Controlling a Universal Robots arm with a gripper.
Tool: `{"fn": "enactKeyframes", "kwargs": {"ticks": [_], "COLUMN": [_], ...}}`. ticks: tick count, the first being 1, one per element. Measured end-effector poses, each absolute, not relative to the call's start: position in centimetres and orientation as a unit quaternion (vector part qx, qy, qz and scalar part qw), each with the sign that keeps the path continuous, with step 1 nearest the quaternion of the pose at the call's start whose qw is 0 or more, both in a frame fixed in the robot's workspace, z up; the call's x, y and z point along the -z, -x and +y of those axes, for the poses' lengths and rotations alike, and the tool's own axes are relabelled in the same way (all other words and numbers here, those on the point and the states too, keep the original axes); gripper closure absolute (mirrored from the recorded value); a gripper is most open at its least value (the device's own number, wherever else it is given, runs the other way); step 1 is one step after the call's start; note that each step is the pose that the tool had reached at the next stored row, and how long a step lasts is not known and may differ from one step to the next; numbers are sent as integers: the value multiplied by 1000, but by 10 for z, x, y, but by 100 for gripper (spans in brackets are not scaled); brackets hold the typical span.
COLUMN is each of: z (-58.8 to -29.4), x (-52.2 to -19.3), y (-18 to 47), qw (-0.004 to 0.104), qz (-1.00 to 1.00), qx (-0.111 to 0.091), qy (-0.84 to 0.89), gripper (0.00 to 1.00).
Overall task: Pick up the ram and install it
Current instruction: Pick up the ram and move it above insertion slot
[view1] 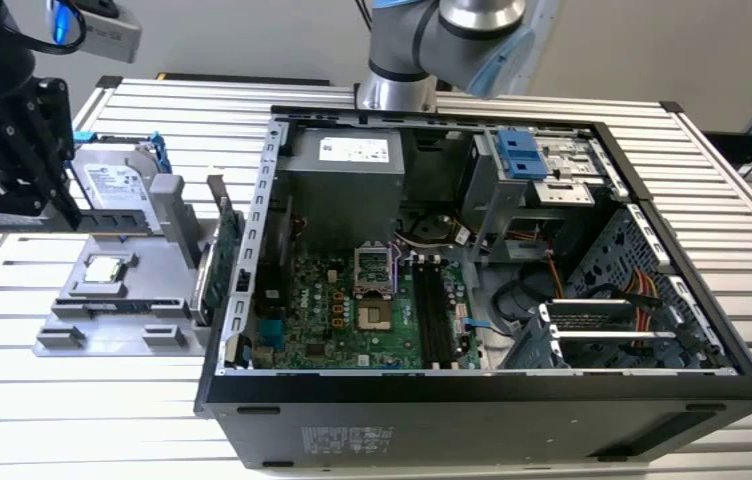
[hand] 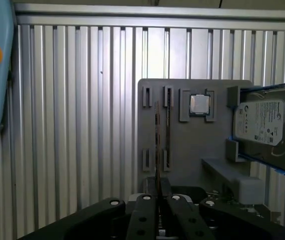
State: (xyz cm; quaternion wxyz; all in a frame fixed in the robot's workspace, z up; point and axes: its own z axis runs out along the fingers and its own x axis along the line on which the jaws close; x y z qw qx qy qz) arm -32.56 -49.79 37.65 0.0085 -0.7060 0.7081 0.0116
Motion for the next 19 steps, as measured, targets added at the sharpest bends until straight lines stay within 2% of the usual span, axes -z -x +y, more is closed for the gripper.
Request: {"fn": "enactKeyframes", "kwargs": {"ticks": [19], "z": [-498], "x": [-377], "y": [299], "qw": [8], "qz": [708], "qx": [-12], "qy": [706], "gripper": [100]}}
